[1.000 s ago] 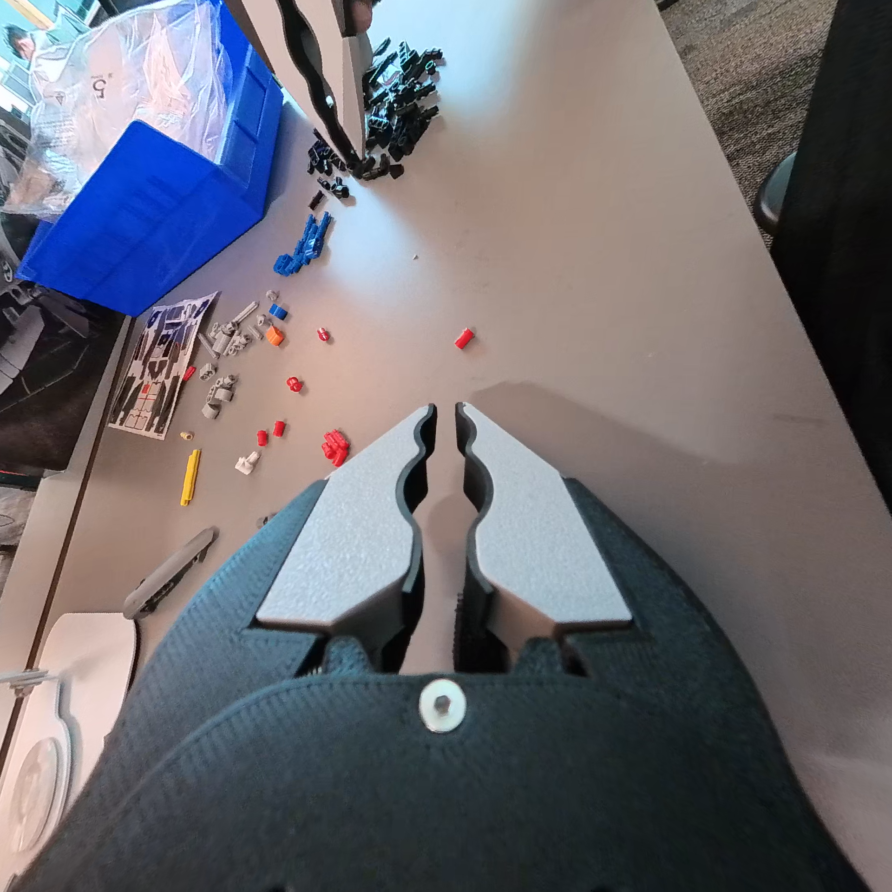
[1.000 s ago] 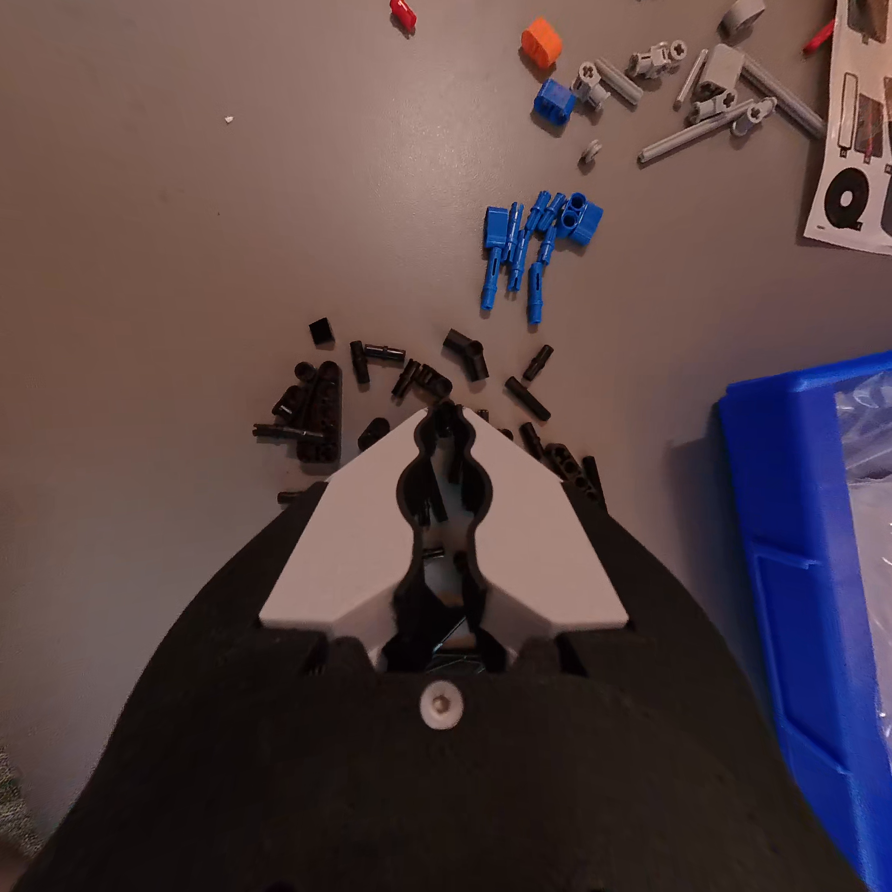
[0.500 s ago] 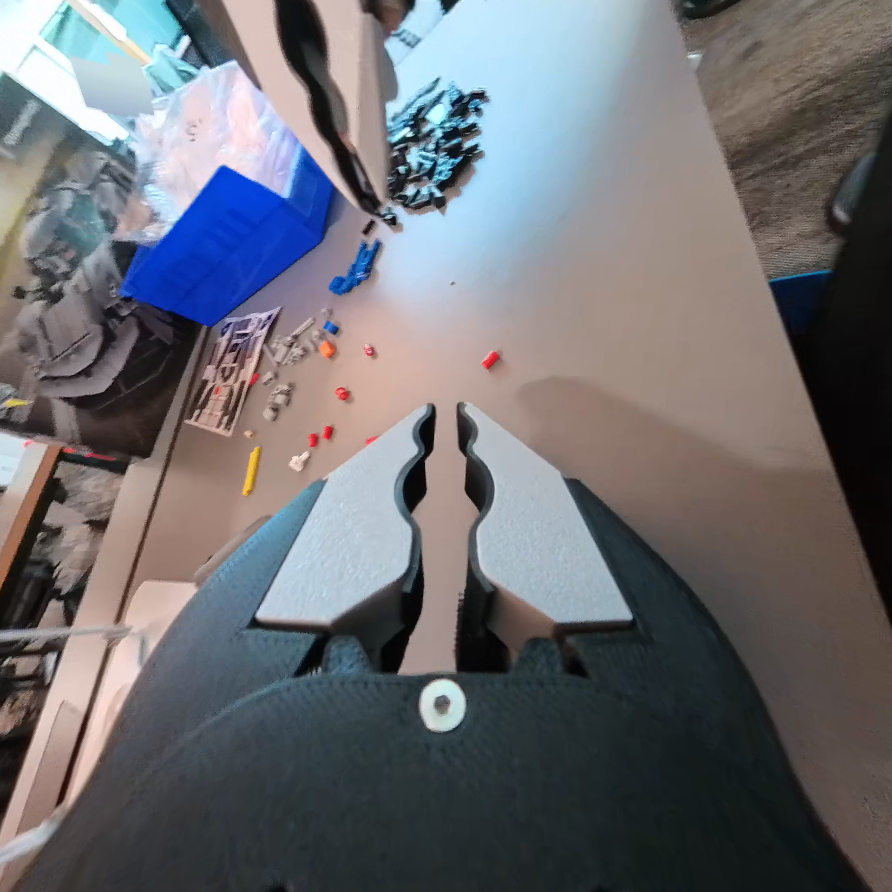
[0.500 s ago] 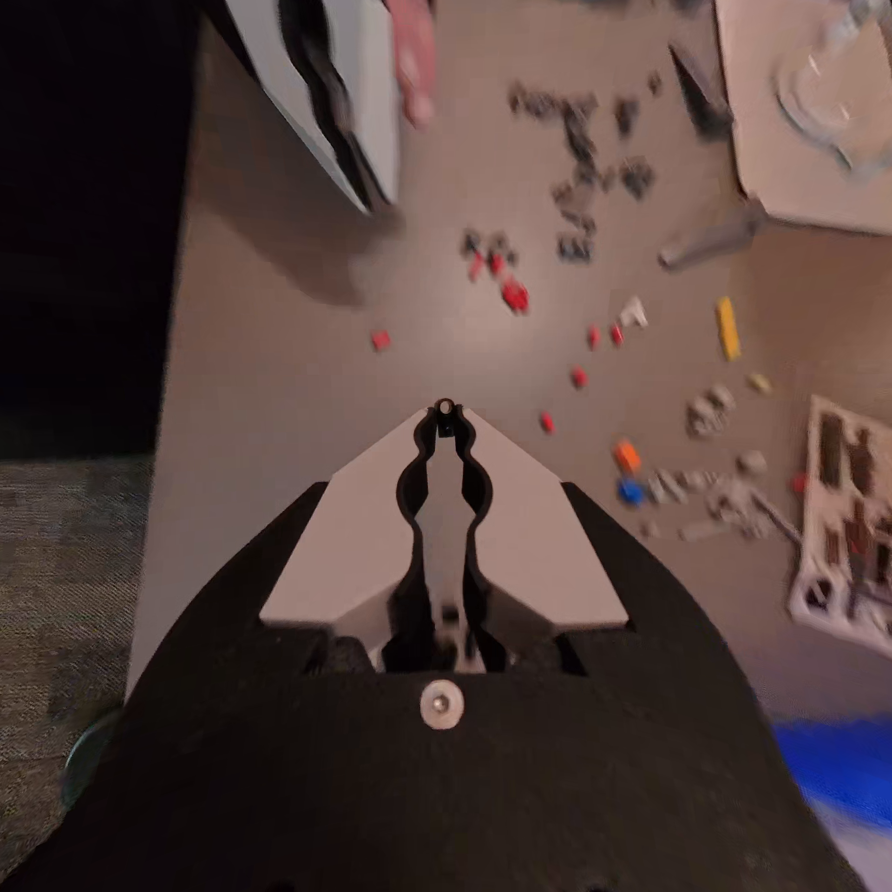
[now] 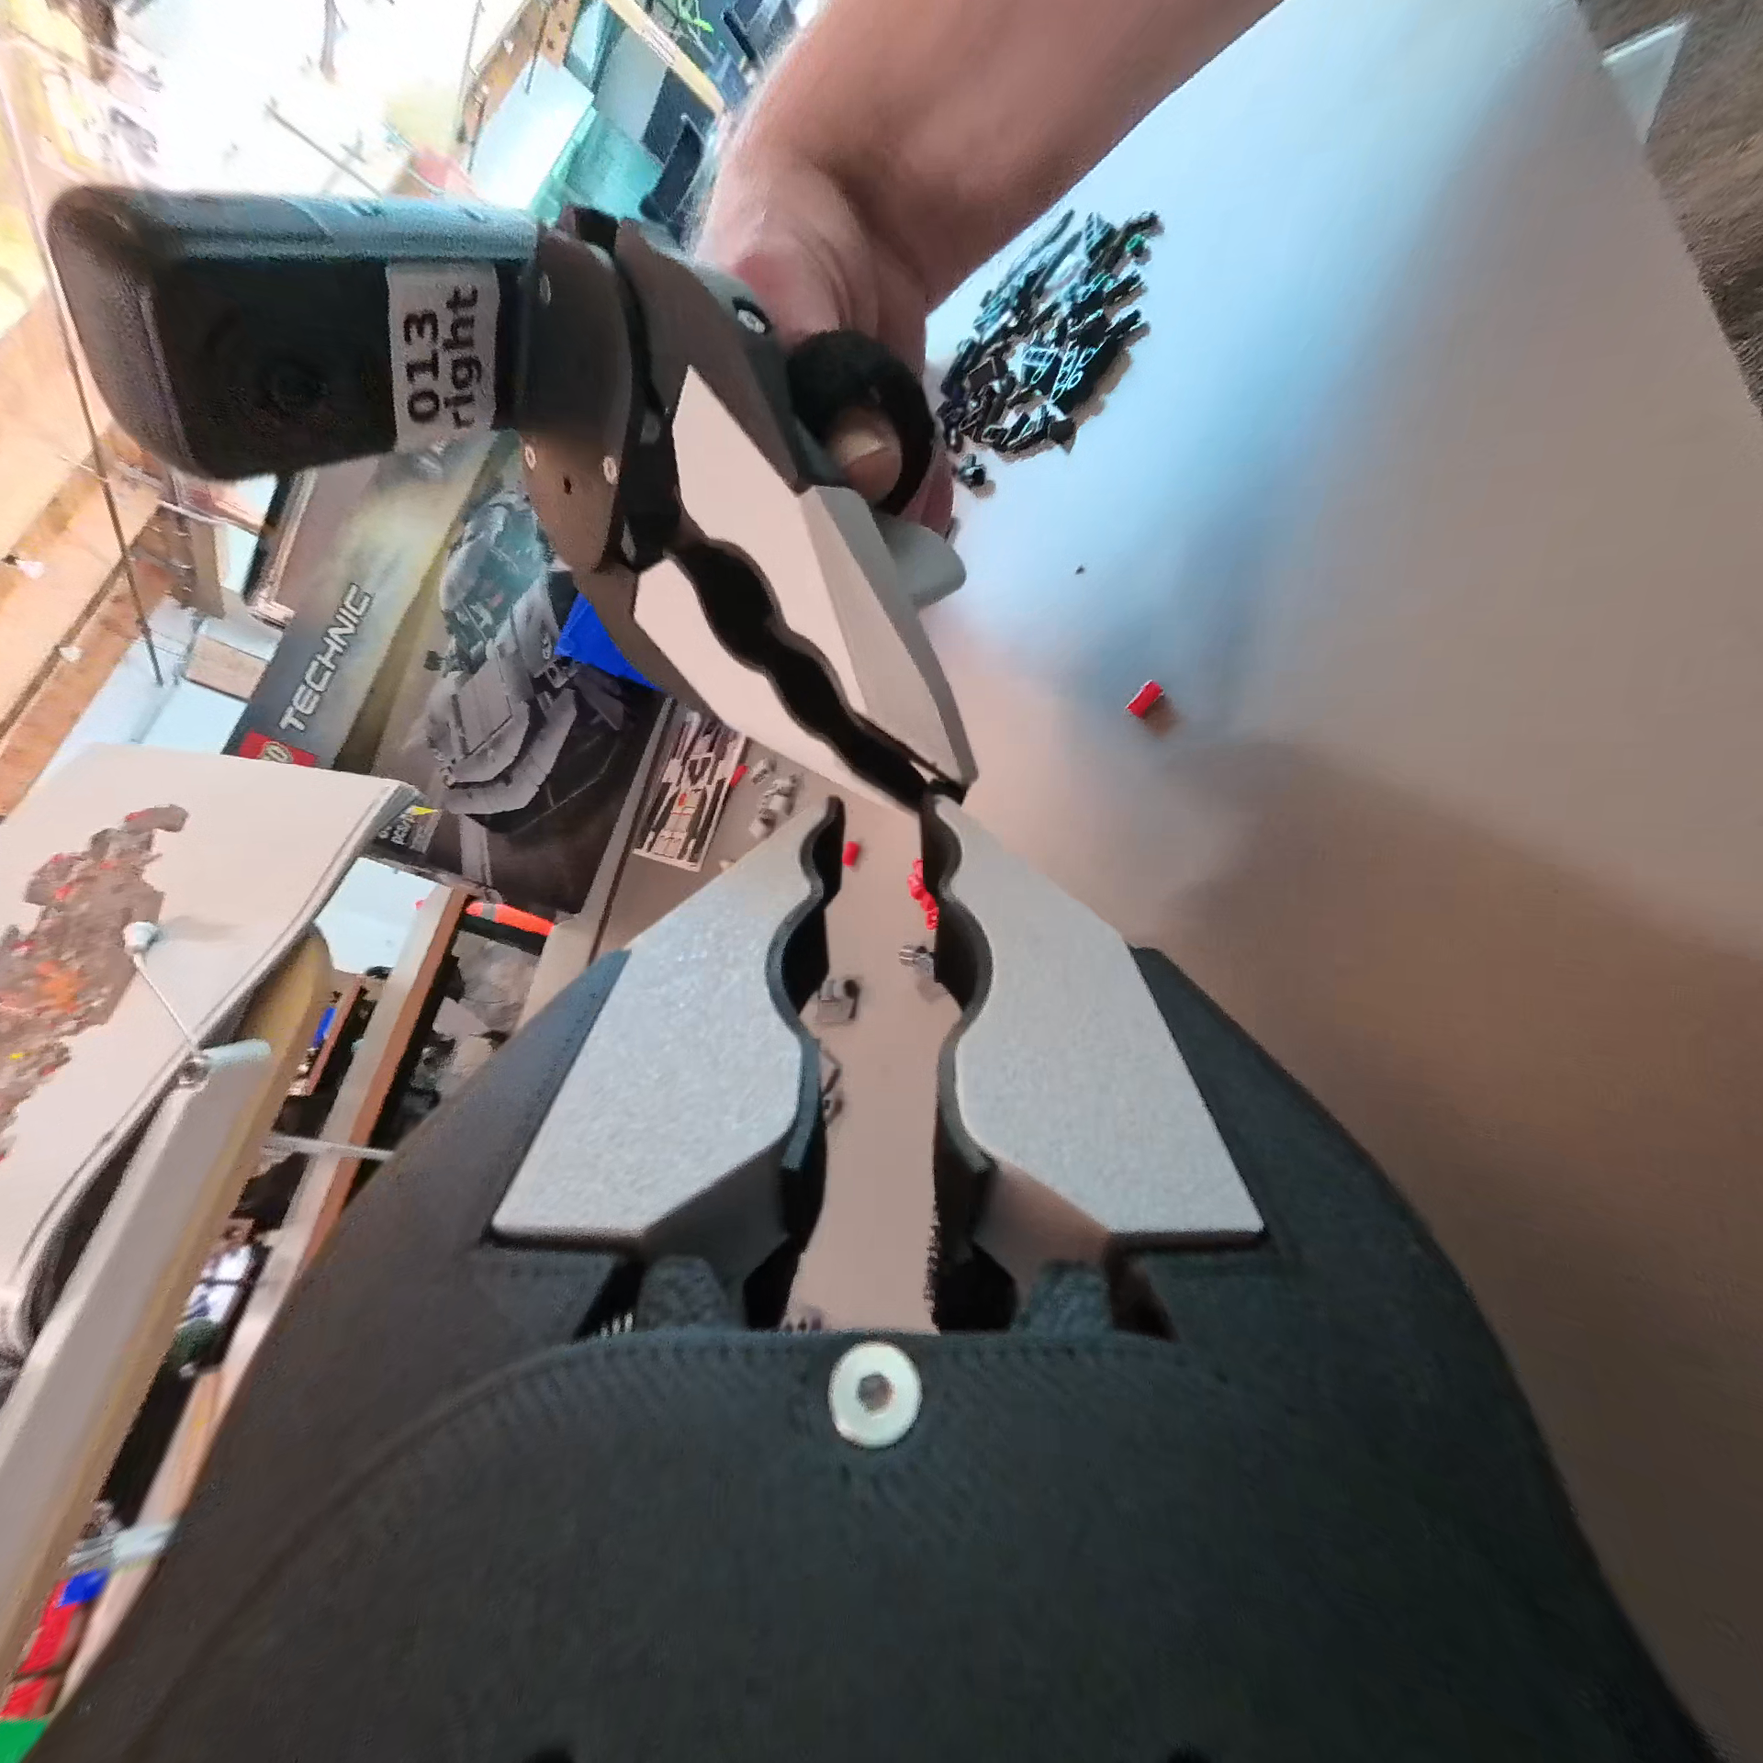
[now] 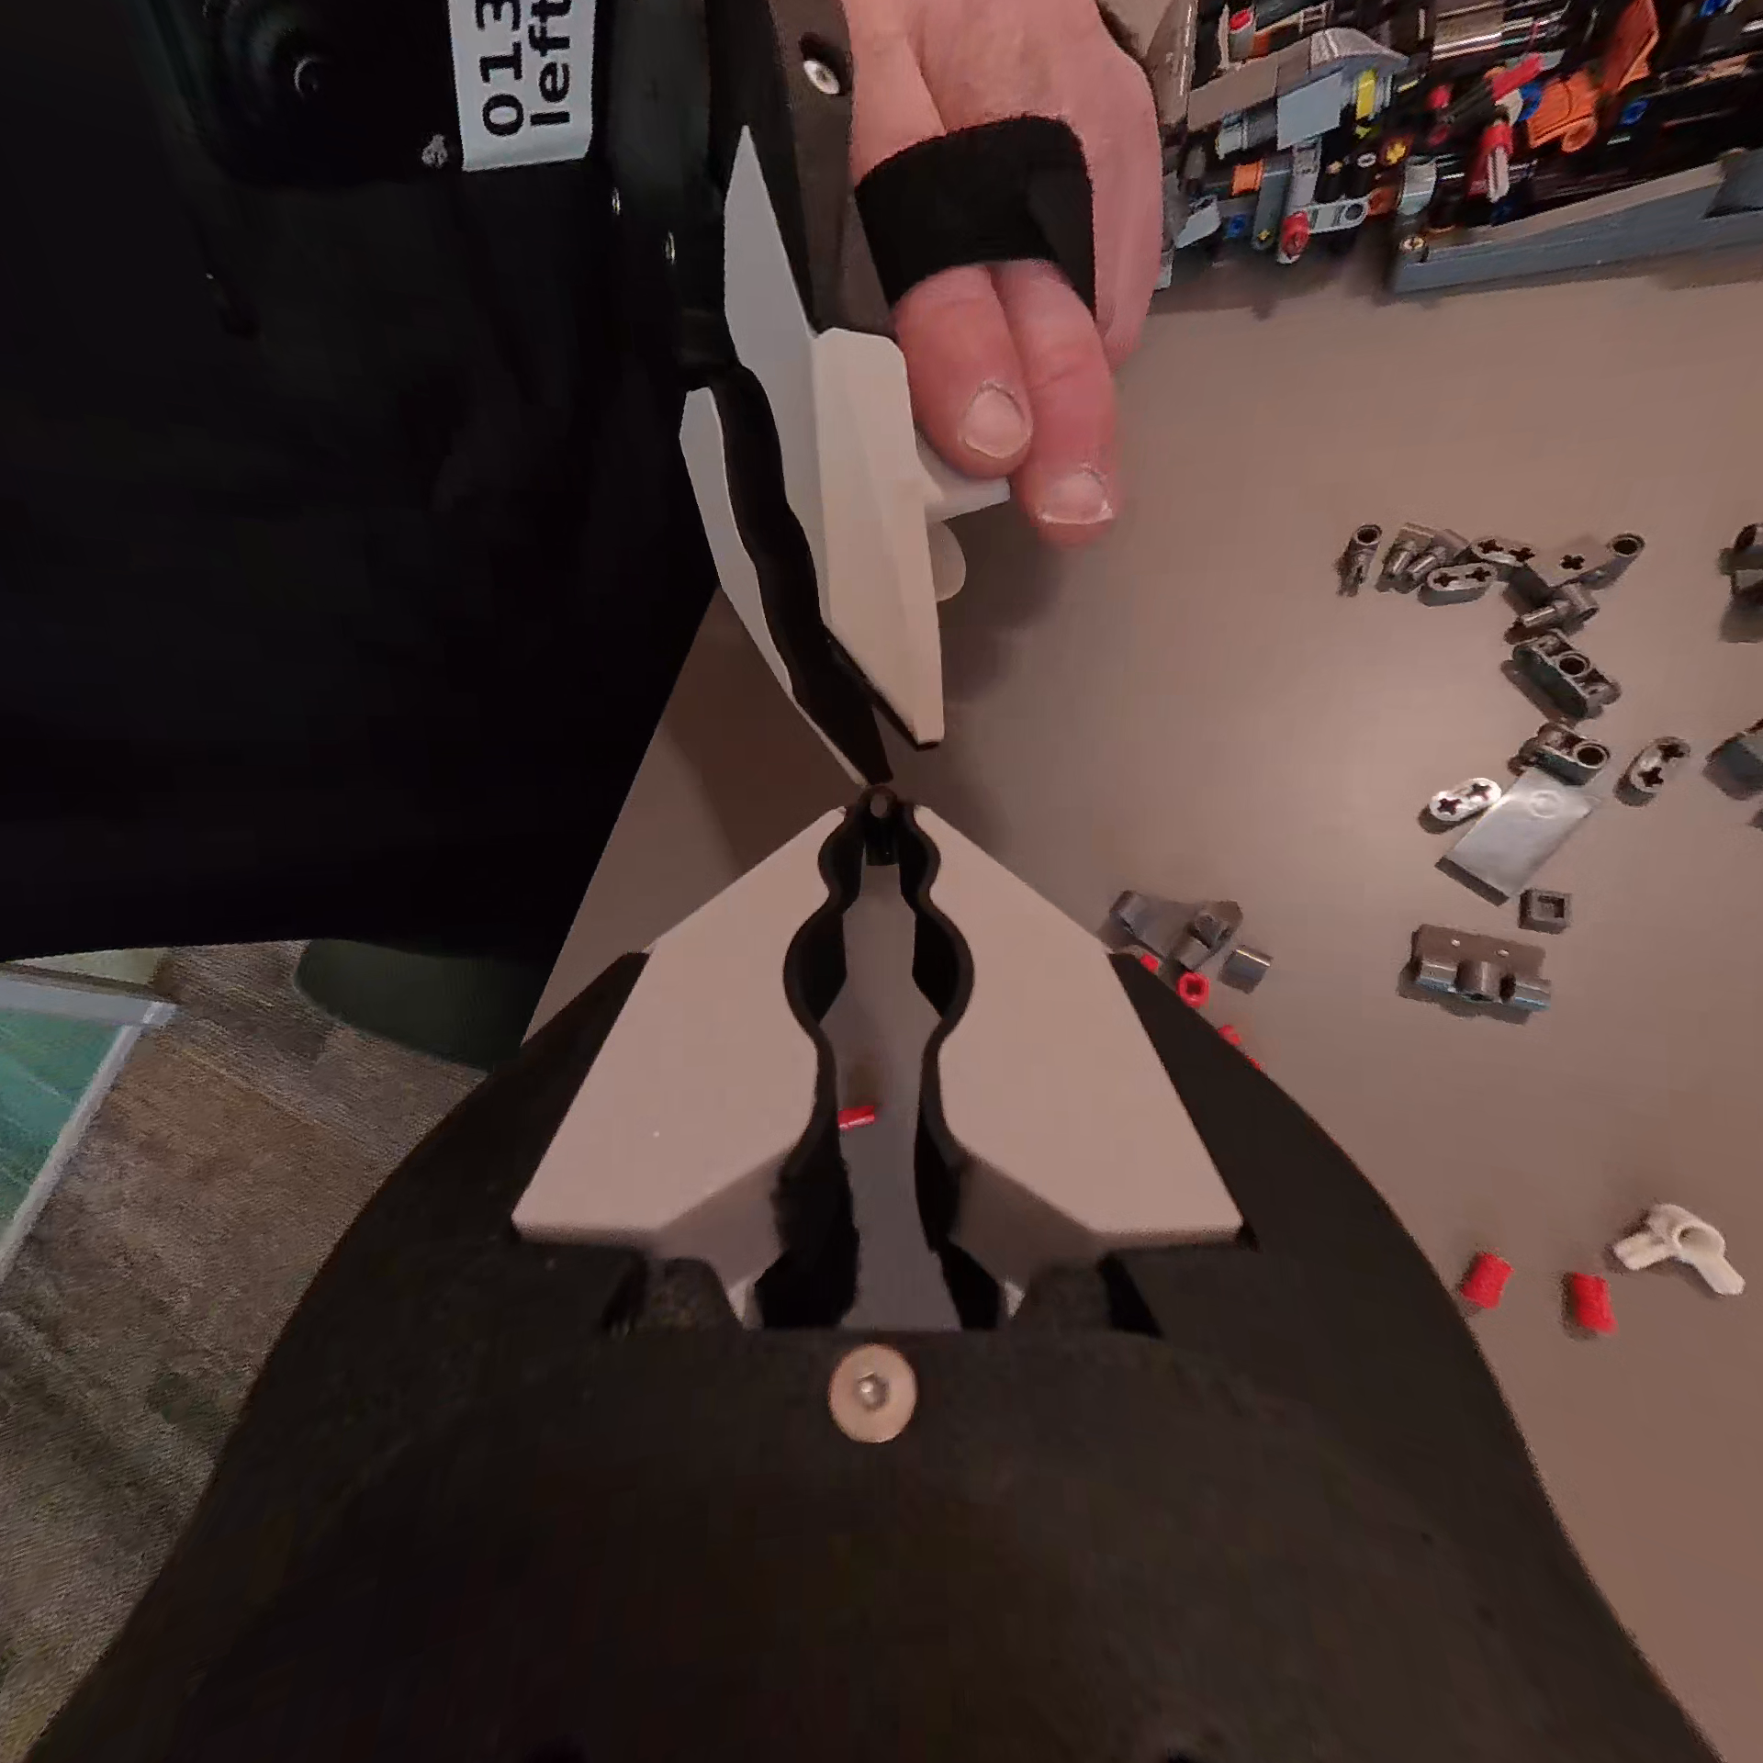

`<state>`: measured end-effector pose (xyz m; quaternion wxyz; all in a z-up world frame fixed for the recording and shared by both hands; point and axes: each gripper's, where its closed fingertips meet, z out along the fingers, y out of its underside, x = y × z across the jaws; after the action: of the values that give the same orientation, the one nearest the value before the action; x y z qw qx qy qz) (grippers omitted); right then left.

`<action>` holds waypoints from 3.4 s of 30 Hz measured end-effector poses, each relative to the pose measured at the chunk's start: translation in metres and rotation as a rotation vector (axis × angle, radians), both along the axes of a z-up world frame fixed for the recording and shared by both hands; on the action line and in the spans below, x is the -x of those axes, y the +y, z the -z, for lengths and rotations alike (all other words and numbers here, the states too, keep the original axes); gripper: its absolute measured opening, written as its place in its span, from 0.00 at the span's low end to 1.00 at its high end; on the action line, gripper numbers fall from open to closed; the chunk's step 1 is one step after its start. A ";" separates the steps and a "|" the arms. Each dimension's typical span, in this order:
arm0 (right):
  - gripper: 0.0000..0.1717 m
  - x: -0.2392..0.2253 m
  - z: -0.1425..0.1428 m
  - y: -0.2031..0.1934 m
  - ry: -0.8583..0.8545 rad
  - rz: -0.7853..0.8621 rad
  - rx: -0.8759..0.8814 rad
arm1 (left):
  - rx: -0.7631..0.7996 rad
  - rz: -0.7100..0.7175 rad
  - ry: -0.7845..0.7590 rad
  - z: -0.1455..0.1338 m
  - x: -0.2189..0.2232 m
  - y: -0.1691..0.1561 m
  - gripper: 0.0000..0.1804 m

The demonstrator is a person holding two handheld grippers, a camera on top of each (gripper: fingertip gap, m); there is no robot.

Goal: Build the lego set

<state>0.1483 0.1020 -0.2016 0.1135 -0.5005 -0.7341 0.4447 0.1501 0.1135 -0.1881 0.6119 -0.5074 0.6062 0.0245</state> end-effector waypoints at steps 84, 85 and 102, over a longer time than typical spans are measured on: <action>0.03 -0.014 0.063 0.075 -0.108 0.287 -0.535 | 0.314 -0.067 -0.158 0.018 0.020 0.010 0.03; 0.02 -0.013 0.063 0.075 -0.109 0.291 -0.524 | 0.314 -0.068 -0.158 0.018 0.020 0.010 0.03; 0.00 0.011 0.007 0.048 0.225 0.317 -0.517 | 0.471 -0.069 -0.358 0.004 0.028 0.024 0.03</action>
<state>0.1374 0.1495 -0.2086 0.3851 -0.5109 -0.7185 0.2727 0.1222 0.1371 -0.1922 0.5734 -0.6520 0.4600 -0.1856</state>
